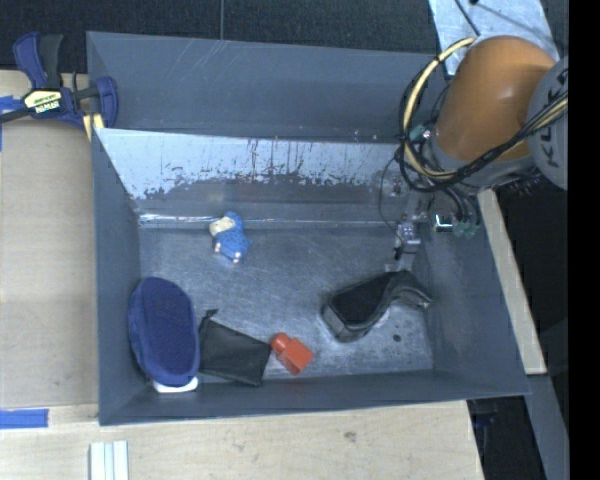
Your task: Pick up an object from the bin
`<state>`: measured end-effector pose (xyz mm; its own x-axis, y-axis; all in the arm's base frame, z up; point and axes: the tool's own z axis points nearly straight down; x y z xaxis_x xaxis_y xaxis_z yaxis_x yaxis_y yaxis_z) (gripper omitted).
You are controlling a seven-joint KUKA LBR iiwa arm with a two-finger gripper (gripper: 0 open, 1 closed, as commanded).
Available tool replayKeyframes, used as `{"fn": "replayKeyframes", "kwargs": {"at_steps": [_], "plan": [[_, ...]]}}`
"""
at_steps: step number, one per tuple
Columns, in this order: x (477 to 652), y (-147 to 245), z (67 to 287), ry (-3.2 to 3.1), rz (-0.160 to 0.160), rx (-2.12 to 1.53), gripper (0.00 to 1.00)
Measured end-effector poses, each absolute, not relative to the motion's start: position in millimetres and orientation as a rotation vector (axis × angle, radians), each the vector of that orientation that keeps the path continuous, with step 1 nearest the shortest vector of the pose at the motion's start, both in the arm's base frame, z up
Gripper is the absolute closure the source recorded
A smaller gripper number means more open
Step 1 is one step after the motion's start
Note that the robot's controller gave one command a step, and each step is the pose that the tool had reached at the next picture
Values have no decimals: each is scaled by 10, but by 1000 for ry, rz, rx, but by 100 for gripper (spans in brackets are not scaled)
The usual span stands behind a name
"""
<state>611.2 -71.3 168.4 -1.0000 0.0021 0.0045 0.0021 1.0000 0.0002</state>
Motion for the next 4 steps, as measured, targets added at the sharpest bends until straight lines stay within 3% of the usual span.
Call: {"fn": "replayKeyframes", "kwargs": {"at_steps": [1,2,3,4], "plan": [[5649,-984,868,-3149,10,94,0],[5208,-648,746,-3132,2,314,0],[5194,-657,748,-3123,2,314,100],[5014,-450,1771,-3122,0,389,100]]}}
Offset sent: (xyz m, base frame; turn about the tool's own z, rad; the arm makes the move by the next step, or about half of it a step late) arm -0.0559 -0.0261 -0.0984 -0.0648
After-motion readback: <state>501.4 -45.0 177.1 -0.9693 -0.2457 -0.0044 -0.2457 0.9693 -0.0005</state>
